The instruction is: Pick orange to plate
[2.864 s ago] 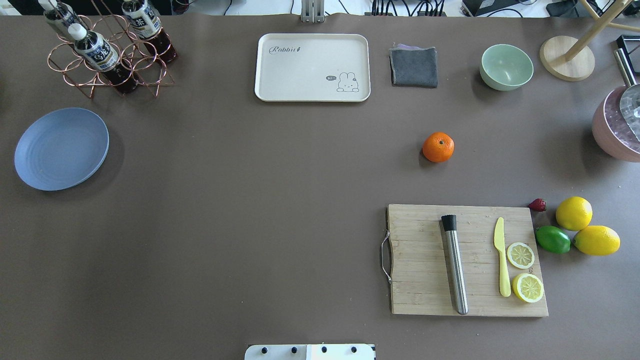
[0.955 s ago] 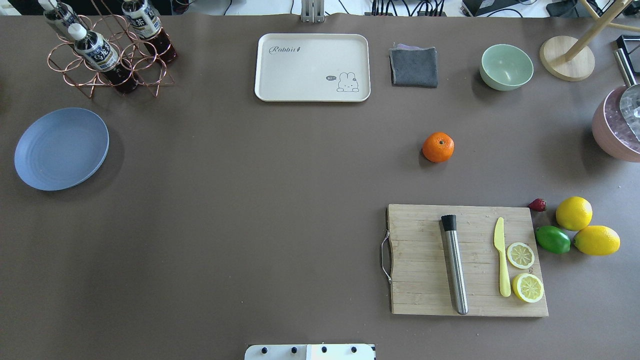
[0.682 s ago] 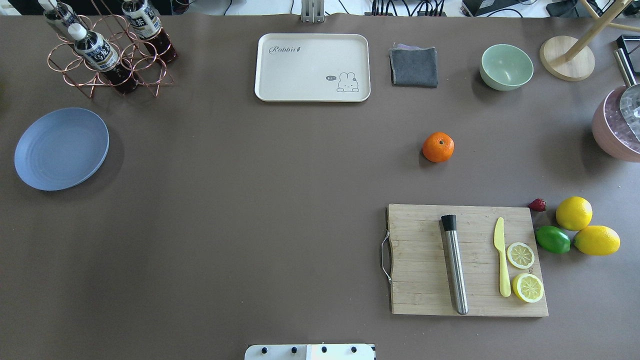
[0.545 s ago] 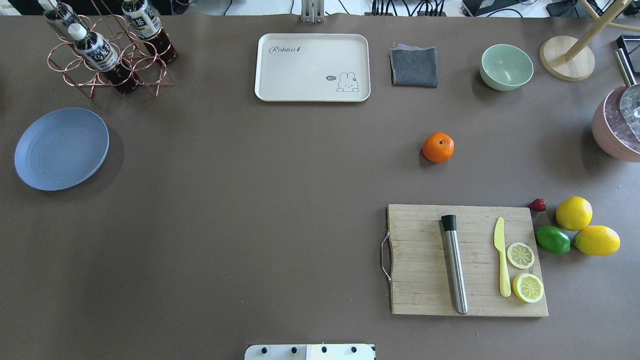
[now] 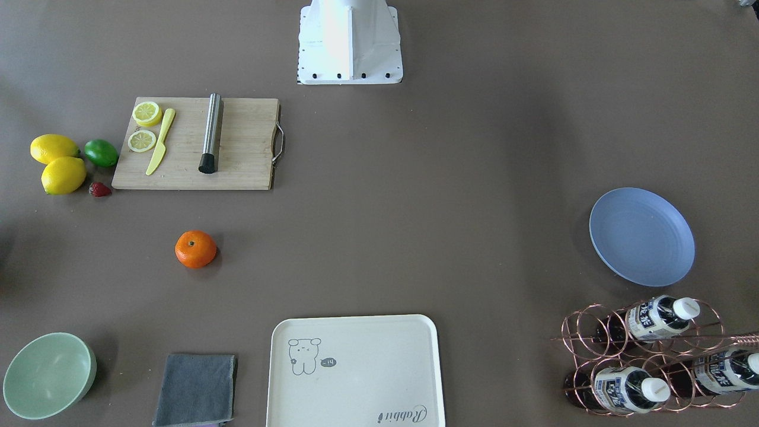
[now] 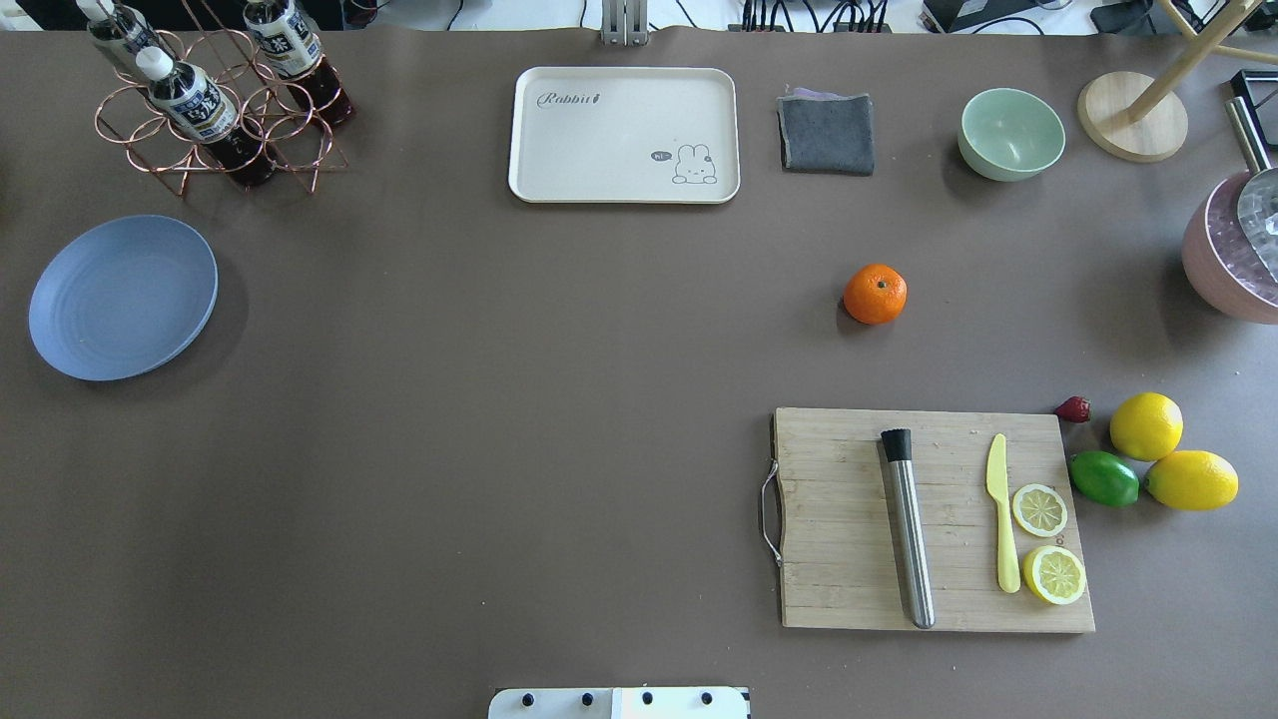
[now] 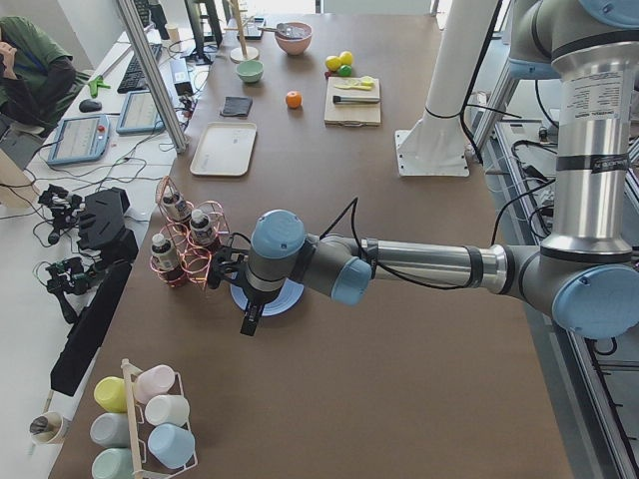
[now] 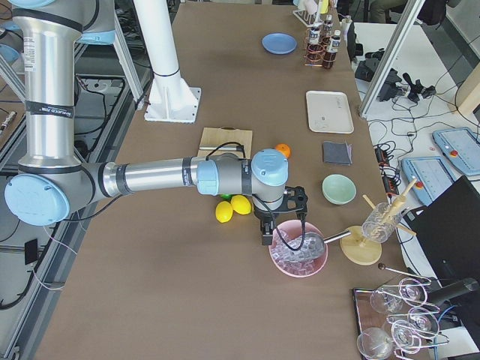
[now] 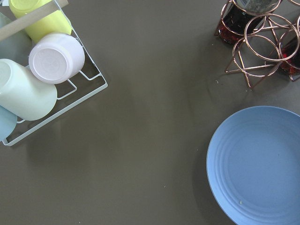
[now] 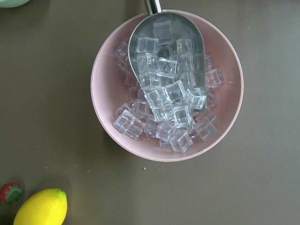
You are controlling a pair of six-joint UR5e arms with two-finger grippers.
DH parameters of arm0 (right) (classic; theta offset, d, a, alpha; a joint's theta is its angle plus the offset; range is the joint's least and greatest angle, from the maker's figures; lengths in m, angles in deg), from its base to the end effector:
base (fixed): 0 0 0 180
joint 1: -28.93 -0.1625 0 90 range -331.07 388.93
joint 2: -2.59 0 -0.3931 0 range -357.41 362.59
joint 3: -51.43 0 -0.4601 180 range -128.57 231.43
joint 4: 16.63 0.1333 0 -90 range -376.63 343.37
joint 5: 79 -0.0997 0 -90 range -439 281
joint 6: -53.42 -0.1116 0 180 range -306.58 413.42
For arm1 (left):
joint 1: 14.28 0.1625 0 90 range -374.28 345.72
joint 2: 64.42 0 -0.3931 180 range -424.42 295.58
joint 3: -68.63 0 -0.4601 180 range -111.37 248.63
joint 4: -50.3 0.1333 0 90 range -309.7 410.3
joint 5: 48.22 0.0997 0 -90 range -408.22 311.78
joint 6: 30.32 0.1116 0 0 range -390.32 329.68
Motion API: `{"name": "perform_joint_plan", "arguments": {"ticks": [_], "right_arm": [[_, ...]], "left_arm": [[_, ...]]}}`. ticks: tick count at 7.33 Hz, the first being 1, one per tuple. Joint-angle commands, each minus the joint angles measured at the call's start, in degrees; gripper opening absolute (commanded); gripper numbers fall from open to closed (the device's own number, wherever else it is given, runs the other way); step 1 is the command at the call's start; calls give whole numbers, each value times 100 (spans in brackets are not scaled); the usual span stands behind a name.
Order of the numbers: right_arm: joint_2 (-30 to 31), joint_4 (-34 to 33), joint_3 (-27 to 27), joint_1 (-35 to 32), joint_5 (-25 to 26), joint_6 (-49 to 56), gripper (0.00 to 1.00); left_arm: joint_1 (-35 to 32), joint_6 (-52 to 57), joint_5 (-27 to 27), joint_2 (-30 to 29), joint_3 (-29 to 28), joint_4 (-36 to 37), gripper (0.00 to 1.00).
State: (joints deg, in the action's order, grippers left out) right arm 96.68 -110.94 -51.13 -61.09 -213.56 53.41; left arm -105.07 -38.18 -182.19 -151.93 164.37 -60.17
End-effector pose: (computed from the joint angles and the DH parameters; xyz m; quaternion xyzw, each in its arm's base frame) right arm 0.0552 -0.5322 0.5589 0.0336 -0.3789 -0.0135 0.9247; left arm -0.0636 -0.5650 0.5626 0.1676 0.3774 0.0083 0.9107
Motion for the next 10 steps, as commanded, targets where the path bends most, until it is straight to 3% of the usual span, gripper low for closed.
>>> {"name": "perform_joint_plan", "arguments": {"ticks": [1, 4, 8, 10], "right_arm": [[4, 0, -1, -6, 0, -7, 100], [-13, 0, -27, -41, -9, -7, 100], [-84, 0, -36, -41, -9, -25, 100], [-75, 0, -45, -42, -18, -25, 100]], "left_arm": [[0, -5, -32, -39, 6, 0, 98], [9, 12, -50, -82, 85, -88, 98], [9, -188, 45, -135, 120, -885, 98], [105, -277, 107, -354, -500, -958, 98]]}}
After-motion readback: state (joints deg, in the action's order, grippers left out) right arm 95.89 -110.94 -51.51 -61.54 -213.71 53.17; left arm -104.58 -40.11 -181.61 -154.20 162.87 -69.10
